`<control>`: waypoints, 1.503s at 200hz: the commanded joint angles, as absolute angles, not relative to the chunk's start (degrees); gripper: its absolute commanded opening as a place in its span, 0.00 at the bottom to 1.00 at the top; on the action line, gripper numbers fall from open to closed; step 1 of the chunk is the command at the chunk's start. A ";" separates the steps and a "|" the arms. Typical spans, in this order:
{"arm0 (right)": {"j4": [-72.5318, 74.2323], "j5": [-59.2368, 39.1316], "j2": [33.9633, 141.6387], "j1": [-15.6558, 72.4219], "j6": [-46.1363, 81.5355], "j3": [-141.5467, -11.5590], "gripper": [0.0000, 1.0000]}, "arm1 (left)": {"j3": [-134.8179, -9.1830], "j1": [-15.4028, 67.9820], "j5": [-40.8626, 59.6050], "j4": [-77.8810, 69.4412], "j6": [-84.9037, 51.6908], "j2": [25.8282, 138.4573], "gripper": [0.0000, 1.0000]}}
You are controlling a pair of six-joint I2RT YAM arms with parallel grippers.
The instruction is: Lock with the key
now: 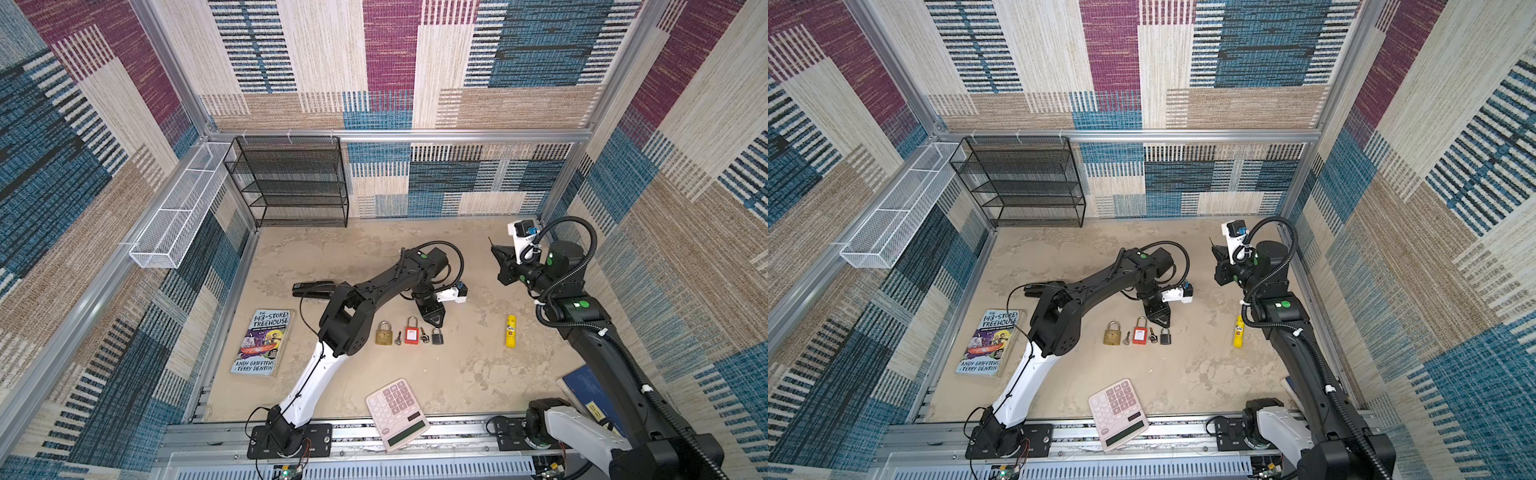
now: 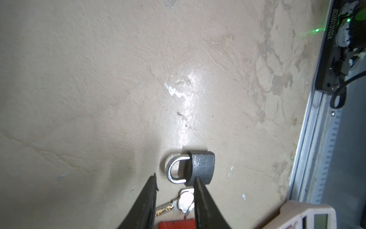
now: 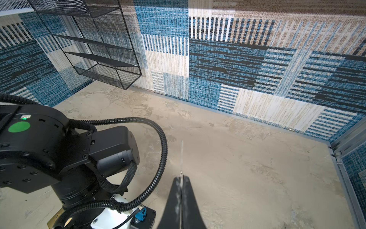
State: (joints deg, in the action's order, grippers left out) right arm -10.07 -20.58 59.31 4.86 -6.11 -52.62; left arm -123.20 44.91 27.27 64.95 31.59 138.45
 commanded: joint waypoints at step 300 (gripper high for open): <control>2.61 -27.18 64.44 22.24 58.45 -19.08 0.00 | -63.25 42.80 12.95 31.25 -1.48 77.09 0.43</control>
